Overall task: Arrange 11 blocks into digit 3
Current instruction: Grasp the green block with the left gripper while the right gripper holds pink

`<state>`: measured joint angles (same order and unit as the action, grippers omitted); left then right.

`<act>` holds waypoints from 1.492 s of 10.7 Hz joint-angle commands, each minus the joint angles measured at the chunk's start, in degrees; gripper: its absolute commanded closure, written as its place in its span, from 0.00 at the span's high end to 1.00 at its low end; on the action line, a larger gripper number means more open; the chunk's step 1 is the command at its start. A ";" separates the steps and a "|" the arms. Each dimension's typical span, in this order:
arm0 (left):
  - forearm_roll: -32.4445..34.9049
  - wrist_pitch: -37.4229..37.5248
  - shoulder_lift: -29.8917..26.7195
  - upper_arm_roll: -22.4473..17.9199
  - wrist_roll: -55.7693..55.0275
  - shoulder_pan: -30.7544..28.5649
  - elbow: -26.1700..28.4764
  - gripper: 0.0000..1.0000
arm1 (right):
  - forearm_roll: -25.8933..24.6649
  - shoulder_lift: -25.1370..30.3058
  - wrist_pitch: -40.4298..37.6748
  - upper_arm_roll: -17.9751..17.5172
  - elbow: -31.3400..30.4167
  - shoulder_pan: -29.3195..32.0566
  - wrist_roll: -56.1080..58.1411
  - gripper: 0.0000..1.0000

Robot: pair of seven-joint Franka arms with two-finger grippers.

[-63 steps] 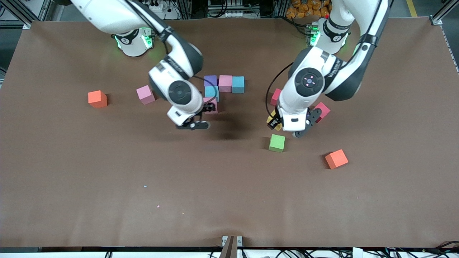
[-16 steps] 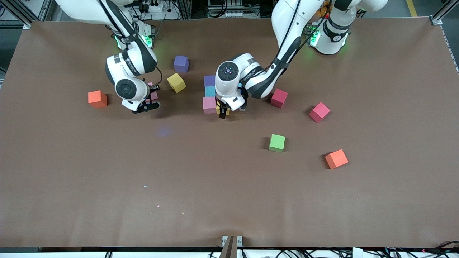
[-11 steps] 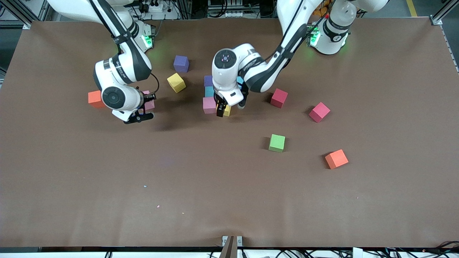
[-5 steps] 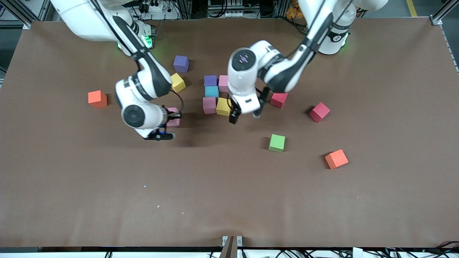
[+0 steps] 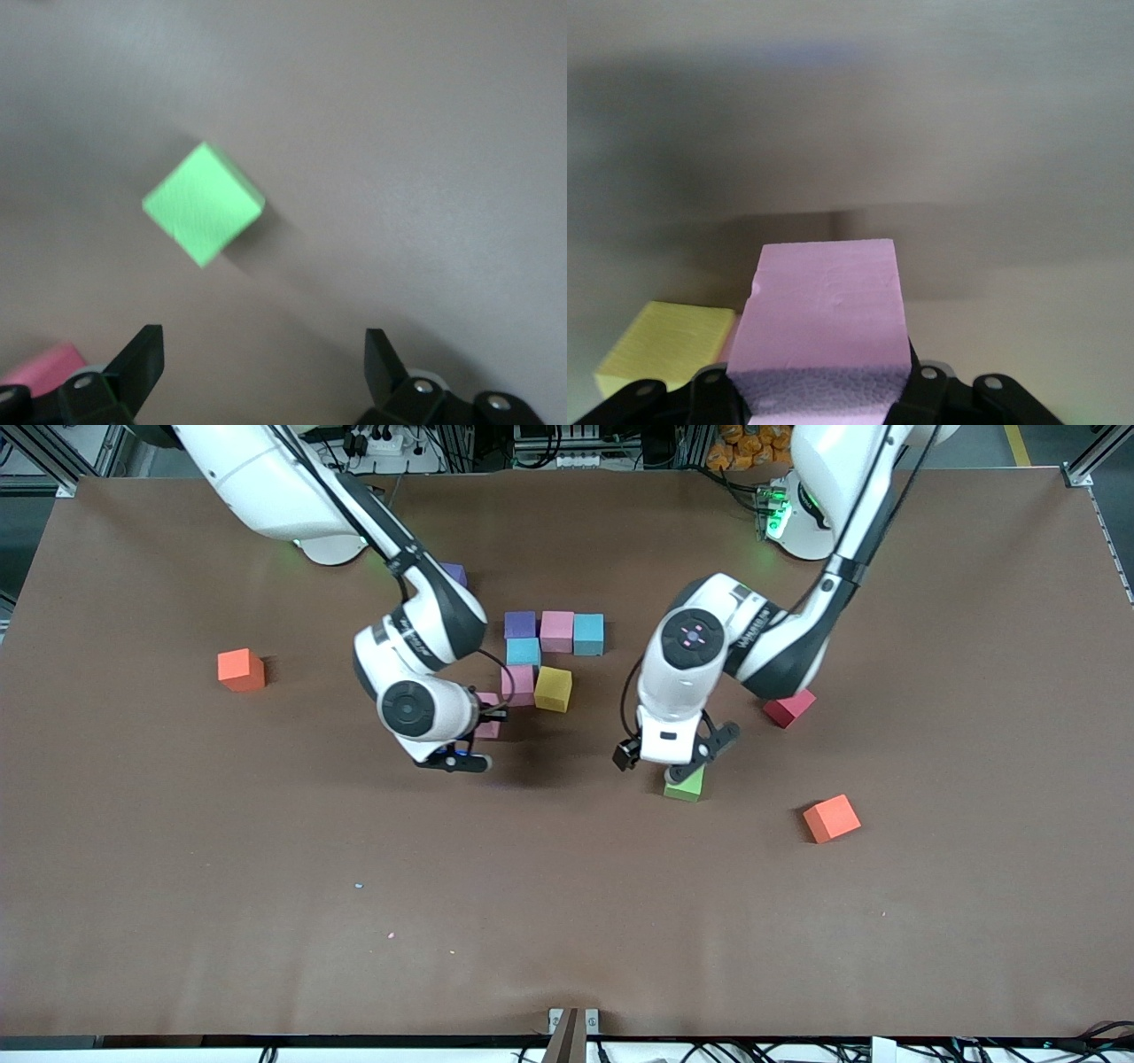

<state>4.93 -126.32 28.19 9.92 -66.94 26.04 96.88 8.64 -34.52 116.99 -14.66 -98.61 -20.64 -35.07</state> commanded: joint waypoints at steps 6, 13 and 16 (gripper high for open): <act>9.04 -0.06 5.46 0.53 33.44 -5.74 -1.26 1.00 | -2.49 -5.91 1.04 0.16 6.05 -2.56 -1.76 0.00; 8.61 -4.97 8.28 2.38 38.27 -5.48 -0.73 1.00 | -5.04 -8.20 3.33 -1.07 5.97 -4.23 -1.84 0.00; 8.52 -6.75 9.42 3.26 41.70 -5.74 0.50 1.00 | -3.29 -8.28 2.63 -1.42 6.23 -3.88 -2.64 0.00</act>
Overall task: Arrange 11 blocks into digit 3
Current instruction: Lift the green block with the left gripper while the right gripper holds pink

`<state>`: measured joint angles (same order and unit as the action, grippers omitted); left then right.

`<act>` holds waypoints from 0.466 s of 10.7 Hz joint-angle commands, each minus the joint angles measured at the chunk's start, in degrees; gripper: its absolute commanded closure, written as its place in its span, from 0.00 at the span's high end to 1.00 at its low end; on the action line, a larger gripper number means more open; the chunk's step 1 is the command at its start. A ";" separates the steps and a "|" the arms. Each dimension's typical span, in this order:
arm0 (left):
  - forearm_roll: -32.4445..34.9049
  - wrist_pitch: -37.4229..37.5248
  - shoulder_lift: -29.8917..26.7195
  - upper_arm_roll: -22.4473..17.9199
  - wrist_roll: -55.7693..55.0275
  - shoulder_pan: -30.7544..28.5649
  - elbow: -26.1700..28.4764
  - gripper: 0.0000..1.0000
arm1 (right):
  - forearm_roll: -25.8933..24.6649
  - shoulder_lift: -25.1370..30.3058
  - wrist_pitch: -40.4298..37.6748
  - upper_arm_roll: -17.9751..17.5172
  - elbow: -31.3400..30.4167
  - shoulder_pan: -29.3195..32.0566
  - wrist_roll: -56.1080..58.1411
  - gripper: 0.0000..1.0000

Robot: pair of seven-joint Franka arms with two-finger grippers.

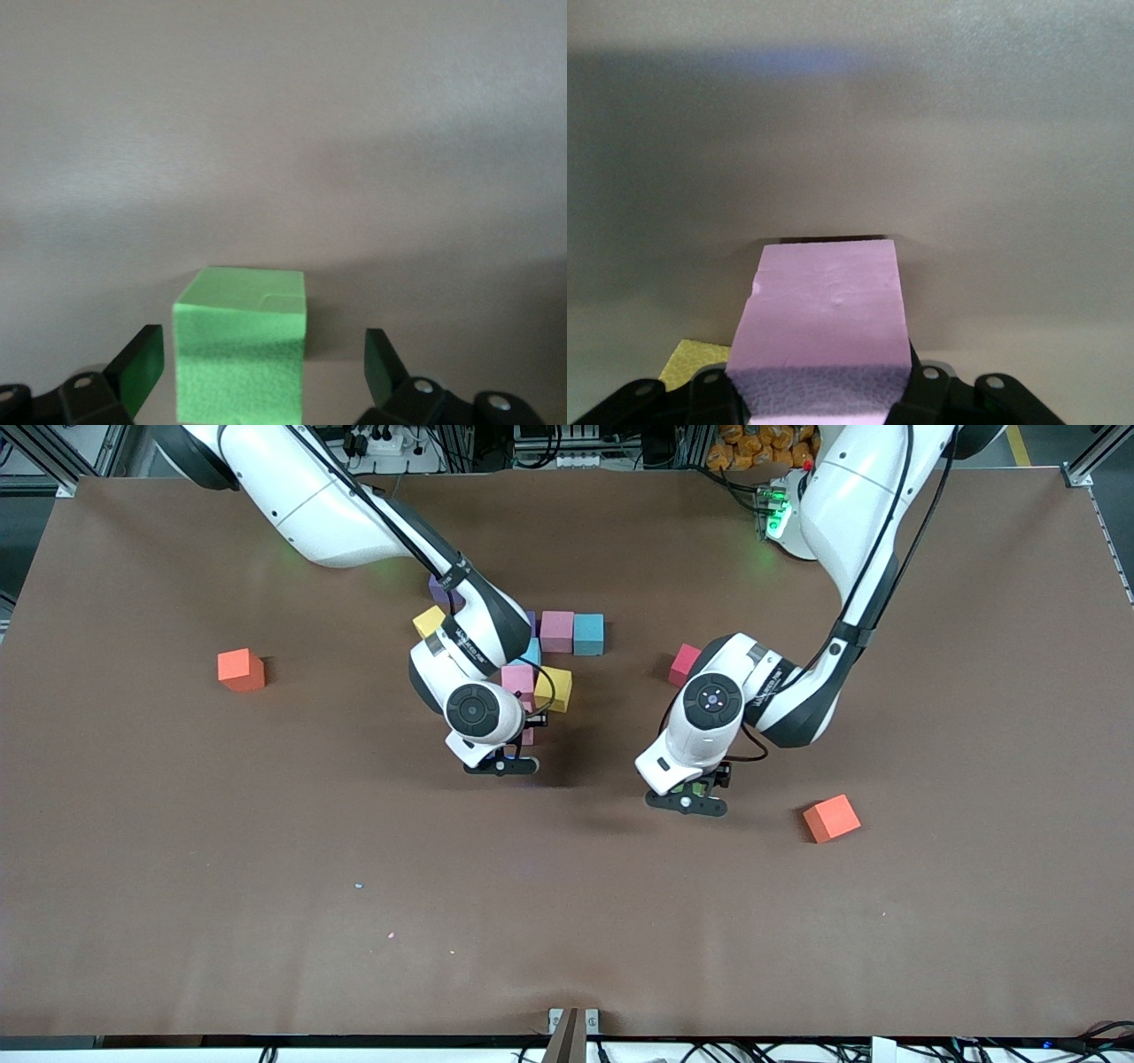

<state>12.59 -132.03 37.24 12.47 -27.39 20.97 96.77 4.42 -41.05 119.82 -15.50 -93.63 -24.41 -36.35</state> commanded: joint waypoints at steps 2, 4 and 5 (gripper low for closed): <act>0.86 -1.04 0.46 0.72 3.30 -0.67 1.05 1.00 | 0.86 -1.93 -1.59 -0.59 1.52 -0.03 -1.36 0.00; 0.86 -1.04 0.20 0.72 4.97 -0.84 2.01 1.00 | 0.42 -2.11 -3.88 -0.59 1.61 -0.20 -1.09 0.00; 0.86 -1.04 0.03 0.72 5.06 -0.93 2.63 1.00 | 0.42 -2.02 -4.24 -0.59 1.69 -0.29 -1.01 0.00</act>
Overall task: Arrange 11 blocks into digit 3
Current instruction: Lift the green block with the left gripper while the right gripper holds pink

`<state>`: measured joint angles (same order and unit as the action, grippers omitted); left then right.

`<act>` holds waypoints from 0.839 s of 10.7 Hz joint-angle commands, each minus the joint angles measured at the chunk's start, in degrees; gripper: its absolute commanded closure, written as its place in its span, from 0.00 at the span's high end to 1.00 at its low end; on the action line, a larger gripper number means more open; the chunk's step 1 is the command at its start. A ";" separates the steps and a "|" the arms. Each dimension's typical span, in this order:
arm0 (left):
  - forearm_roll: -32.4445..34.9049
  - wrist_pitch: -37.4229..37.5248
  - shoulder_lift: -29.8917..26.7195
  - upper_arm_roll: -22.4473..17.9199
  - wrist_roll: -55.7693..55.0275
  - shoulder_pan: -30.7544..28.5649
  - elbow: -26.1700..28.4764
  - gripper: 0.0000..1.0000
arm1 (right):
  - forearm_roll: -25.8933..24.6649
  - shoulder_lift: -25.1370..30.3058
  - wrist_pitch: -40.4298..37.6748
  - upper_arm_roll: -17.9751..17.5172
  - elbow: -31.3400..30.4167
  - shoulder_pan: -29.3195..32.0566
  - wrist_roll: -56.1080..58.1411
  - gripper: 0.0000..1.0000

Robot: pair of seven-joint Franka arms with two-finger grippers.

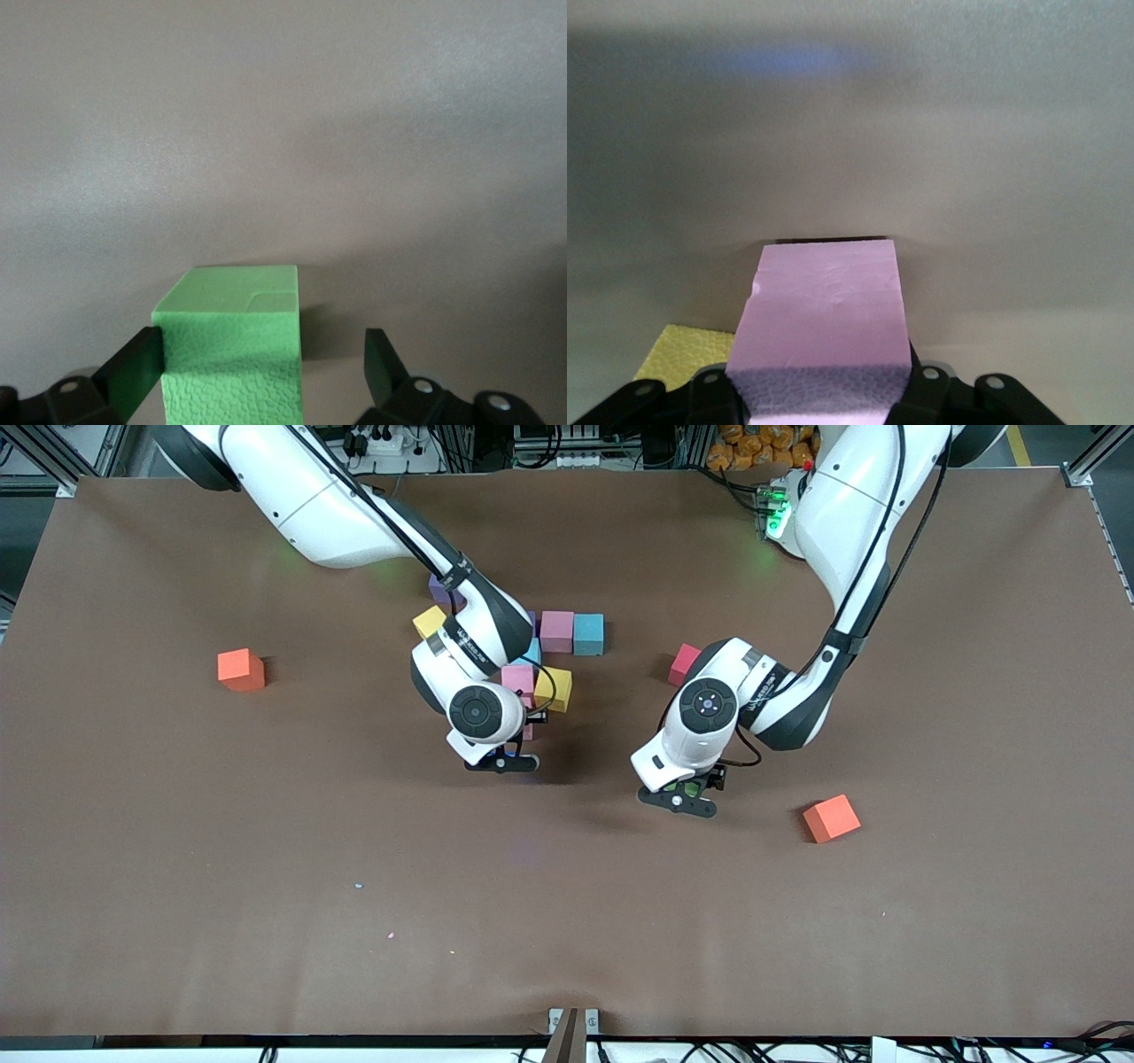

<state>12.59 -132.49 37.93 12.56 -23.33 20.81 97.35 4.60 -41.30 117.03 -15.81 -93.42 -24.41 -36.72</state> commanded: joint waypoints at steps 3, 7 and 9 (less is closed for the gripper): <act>0.77 -0.49 -1.81 0.71 2.14 -2.00 2.40 1.00 | 0.67 -2.12 -1.54 -0.27 3.40 -0.29 -0.54 0.00; 0.59 0.30 -2.87 1.15 2.41 -2.53 2.31 1.00 | 0.76 -3.17 -2.59 -0.27 5.35 -0.47 -0.72 0.00; 0.59 0.30 -1.99 1.15 2.41 -2.53 2.40 1.00 | 0.94 -3.44 -2.68 -0.36 5.26 -0.55 -0.98 0.00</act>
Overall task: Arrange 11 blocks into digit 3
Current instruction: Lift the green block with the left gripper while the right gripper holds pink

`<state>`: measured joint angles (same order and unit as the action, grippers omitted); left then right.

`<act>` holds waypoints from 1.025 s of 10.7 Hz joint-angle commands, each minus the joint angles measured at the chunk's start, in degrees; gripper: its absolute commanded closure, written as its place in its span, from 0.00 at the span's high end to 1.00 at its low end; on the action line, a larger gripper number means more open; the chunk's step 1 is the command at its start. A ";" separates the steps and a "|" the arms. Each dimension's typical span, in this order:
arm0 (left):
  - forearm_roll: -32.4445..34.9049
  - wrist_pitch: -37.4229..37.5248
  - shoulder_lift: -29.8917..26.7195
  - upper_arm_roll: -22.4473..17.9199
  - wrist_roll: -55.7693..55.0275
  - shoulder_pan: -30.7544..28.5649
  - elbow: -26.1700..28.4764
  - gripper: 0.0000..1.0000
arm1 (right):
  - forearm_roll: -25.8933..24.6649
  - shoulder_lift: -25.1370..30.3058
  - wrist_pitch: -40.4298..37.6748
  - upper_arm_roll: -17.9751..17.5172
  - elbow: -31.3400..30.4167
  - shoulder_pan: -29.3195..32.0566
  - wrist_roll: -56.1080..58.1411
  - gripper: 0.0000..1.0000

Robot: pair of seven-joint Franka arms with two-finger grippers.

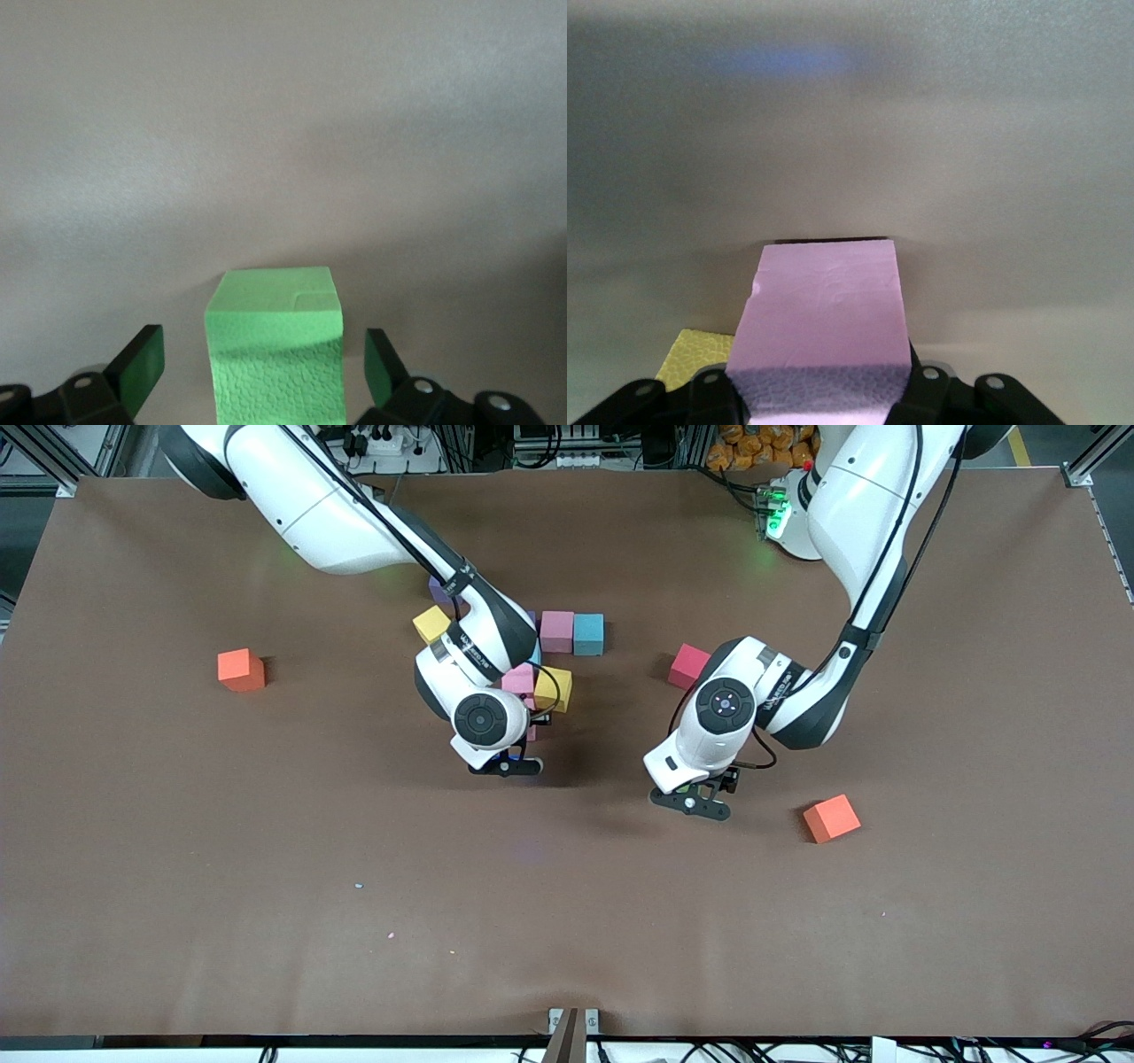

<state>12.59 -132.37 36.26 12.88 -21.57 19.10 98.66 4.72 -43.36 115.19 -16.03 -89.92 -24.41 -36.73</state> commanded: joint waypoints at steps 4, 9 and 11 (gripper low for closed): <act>0.86 0.27 0.30 0.74 0.65 -0.56 1.27 0.80 | 0.99 -1.47 -1.11 -0.67 1.42 -0.55 -1.15 0.00; -0.28 1.06 -3.73 1.36 -11.09 -0.82 4.78 0.00 | 0.91 -1.56 -2.78 -0.58 1.33 -0.64 -1.59 0.00; -4.67 5.78 -6.45 2.06 -24.52 -0.30 4.96 0.00 | 0.91 -1.64 -2.69 -0.67 1.42 -0.55 -1.51 0.00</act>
<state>10.01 -129.43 34.19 13.97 -38.69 19.01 101.08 5.30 -43.80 113.18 -16.71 -89.69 -24.46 -37.29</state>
